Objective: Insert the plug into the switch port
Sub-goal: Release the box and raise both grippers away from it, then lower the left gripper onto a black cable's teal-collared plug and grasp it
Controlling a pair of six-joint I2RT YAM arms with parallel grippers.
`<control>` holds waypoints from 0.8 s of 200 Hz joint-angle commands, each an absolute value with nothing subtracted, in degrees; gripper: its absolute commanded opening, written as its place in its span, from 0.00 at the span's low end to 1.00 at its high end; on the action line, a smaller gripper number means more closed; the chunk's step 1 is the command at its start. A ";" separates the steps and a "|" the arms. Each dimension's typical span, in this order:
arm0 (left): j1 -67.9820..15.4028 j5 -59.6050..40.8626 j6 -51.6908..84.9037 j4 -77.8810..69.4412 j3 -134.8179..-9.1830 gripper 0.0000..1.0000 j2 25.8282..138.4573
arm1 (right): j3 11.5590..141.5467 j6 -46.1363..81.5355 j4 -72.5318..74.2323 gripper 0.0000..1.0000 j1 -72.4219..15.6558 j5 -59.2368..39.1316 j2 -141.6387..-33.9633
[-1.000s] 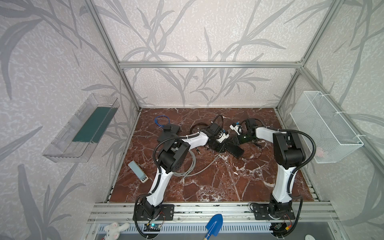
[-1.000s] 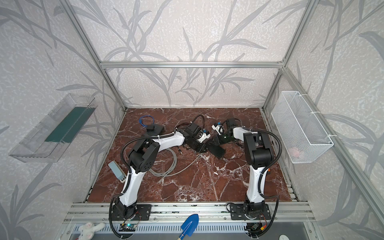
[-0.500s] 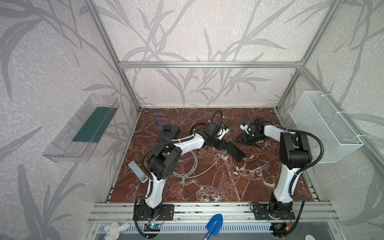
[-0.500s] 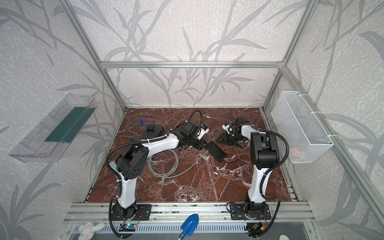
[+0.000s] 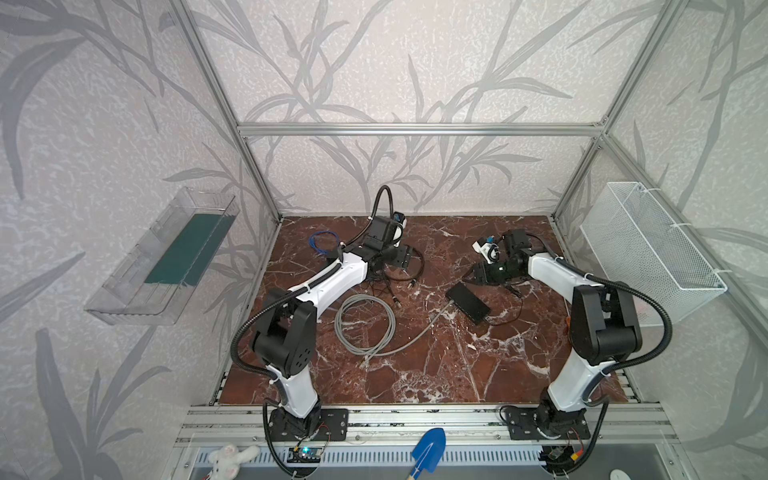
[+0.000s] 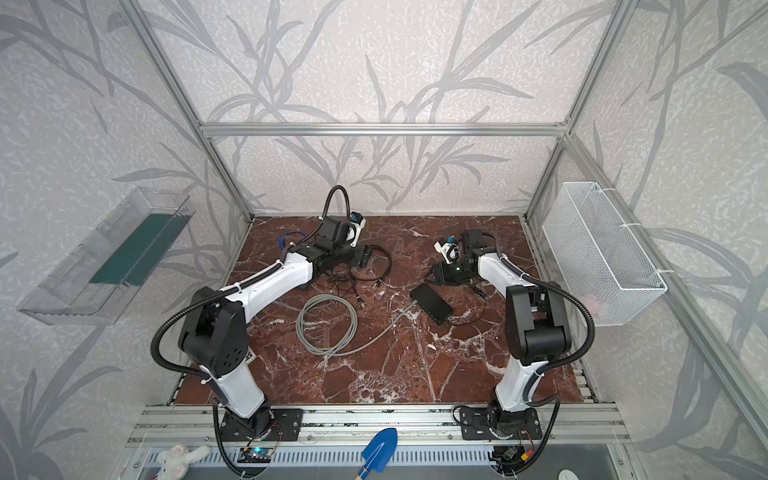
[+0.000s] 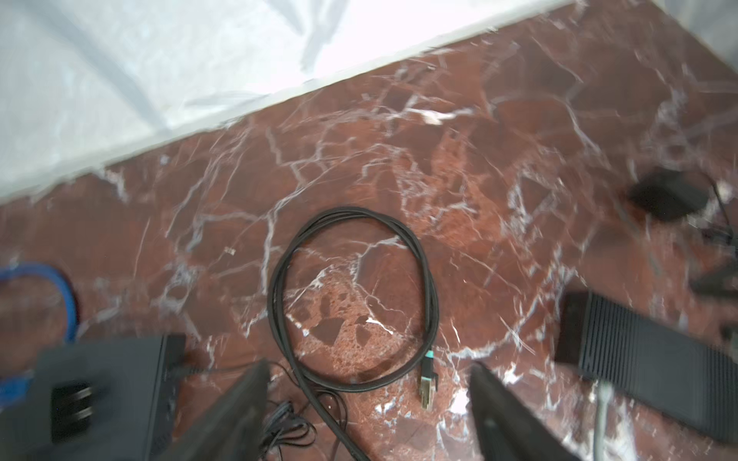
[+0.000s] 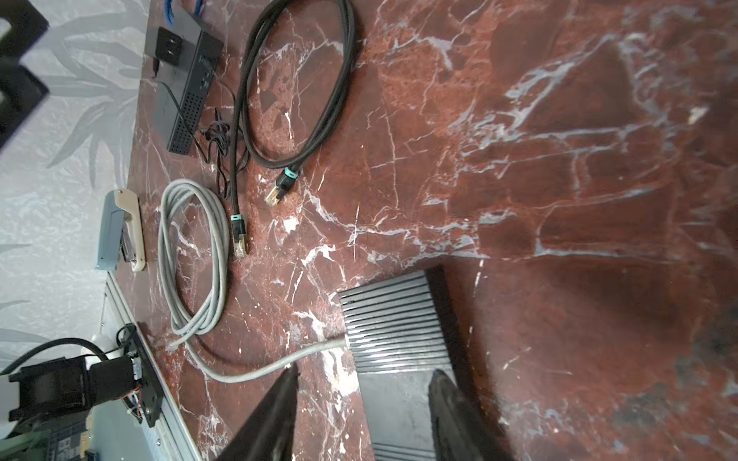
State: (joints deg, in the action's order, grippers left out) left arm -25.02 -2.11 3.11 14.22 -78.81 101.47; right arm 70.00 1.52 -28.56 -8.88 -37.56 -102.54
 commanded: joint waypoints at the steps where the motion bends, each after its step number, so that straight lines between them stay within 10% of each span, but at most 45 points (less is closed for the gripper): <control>1: -21.23 -5.19 6.03 16.31 -80.31 0.54 103.05 | 70.12 0.06 -29.96 0.53 -11.33 -34.06 -100.46; 160: -27.06 -6.34 19.48 28.05 -75.74 0.44 111.75 | 68.40 2.90 -28.47 0.50 -17.84 -32.35 -100.24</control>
